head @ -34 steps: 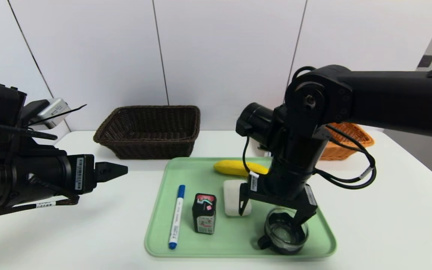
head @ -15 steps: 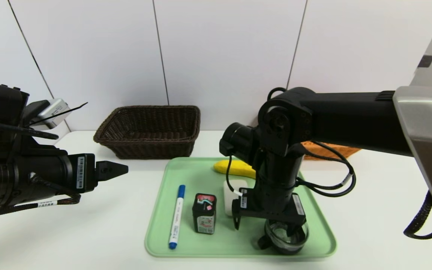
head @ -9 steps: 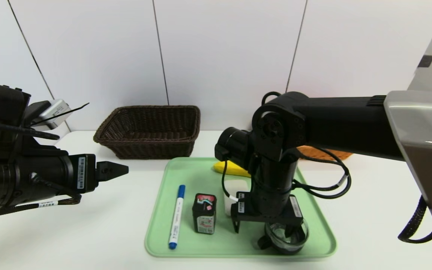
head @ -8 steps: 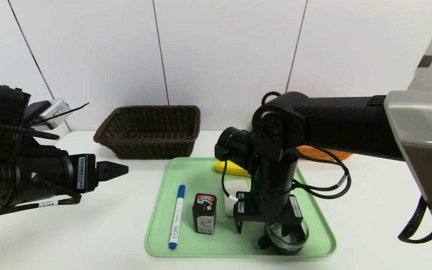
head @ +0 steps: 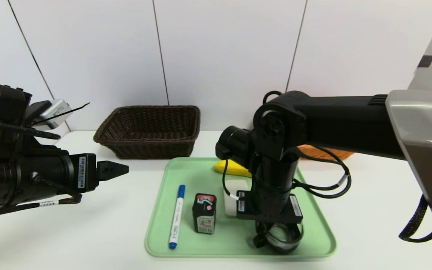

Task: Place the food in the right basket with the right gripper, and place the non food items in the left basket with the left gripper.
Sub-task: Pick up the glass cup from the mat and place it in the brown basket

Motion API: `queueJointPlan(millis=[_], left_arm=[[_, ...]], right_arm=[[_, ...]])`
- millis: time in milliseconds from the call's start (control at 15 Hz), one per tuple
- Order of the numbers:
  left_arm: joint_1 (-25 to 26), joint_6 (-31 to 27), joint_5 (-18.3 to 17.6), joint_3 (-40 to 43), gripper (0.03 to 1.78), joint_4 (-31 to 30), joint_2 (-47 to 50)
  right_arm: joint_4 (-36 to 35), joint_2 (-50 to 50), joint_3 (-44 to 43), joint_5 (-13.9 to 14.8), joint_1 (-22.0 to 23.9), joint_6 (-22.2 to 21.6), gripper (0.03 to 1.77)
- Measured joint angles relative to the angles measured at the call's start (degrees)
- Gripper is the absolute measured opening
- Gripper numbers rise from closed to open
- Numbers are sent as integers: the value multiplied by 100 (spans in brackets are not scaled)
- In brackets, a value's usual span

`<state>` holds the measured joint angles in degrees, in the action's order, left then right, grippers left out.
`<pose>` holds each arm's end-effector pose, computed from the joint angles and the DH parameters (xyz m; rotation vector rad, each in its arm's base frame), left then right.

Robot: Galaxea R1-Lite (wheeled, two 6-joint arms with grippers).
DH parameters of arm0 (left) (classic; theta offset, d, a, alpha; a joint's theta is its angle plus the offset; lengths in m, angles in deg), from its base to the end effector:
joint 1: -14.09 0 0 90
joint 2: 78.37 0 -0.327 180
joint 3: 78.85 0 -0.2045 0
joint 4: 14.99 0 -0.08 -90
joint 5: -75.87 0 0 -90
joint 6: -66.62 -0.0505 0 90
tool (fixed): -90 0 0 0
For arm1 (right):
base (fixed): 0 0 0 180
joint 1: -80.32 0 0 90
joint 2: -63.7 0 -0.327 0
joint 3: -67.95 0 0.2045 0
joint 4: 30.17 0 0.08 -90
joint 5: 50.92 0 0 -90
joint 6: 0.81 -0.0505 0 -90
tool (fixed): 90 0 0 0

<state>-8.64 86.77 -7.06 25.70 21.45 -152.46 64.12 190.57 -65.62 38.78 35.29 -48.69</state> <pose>0.2065 -0.0798 0.2445 -0.1813 0.6308 -0.1569 0.2859 0.2866 0.1551 0.0655 1.5451 -0.0122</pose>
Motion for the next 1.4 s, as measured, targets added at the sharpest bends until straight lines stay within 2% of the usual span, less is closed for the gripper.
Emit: queueJointPlan(millis=[533,933,1067,1267,1400], left_arm=[[17,10,-2,-20,169,-6,-26],[17,49,32,5,169,62,68],[46,49,59,-22,169,57,105],[78,49,61,-212,169,187,149],[83,51,61,-319,169,379,162]], right_arm=[[52,-168,4,13,63,39,11],[-12,-1022,-22,100,206,289,11],[-488,-1391,-22,293,247,581,11],[-2026,-1771,-20,384,276,1143,11],[-3270,-1804,-20,375,302,1364,11]])
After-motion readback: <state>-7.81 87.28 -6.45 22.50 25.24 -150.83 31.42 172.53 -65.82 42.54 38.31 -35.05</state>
